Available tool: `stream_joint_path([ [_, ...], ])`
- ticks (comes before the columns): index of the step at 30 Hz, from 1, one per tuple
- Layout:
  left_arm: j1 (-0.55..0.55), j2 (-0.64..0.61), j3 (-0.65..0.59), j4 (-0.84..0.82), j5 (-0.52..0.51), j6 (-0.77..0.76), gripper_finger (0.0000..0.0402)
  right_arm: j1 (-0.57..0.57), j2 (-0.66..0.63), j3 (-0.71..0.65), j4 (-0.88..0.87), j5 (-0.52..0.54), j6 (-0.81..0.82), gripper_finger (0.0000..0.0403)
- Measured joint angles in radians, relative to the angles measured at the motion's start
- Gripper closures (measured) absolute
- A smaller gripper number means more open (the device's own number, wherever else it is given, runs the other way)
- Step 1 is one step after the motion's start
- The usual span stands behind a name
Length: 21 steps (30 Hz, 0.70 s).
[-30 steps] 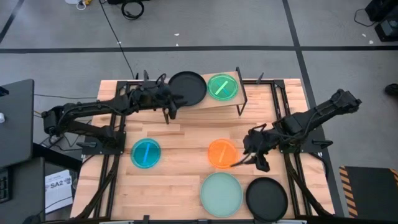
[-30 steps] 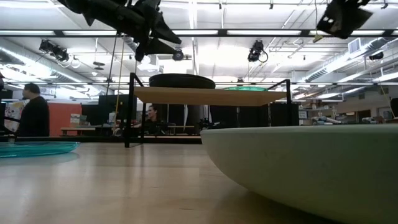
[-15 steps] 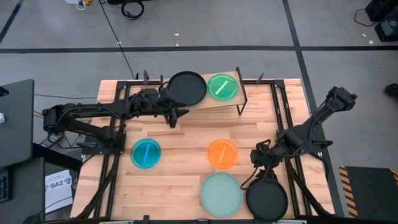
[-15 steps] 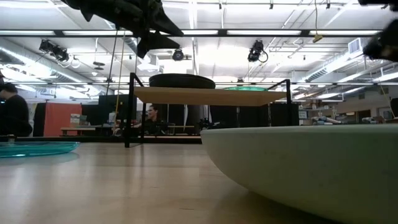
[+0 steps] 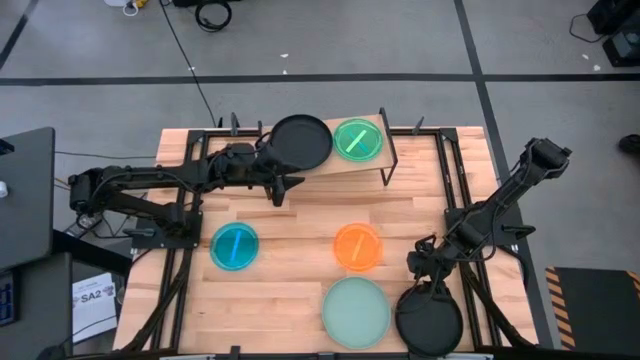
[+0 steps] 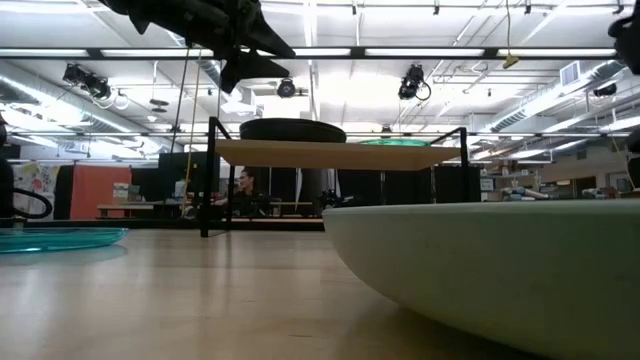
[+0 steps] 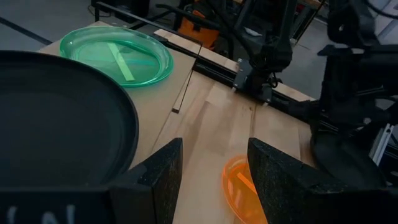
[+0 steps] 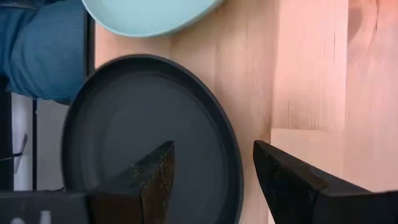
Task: Place and stack plates onto a shelf
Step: Stack the black plate on top of the black plate on the shelf
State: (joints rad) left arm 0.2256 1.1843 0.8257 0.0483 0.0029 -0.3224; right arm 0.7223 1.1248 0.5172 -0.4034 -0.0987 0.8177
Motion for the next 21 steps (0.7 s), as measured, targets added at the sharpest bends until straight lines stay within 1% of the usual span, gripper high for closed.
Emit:
stream_joint_path([
  [7, 0.0, 0.0, 0.0, 0.0, 0.0, 0.0, 0.0214, 0.016, 0.001, -0.042, 0.03, 0.005, 0.0, 0.0183],
  [13, 0.0, 0.0, 0.0, 0.0, 0.0, 0.0, 0.0214, 0.016, 0.001, -0.084, 0.076, 0.005, 0.043, 0.019],
  [18, 0.0, 0.0, 0.0, 0.0, 0.0, 0.0, 0.0214, 0.016, 0.001, -0.113, 0.08, 0.004, 0.045, 0.0195],
  [21, 0.0, 0.0, 0.0, 0.0, 0.0, 0.0, 0.0214, 0.016, 0.001, -0.141, 0.111, 0.003, 0.055, 0.0197],
])
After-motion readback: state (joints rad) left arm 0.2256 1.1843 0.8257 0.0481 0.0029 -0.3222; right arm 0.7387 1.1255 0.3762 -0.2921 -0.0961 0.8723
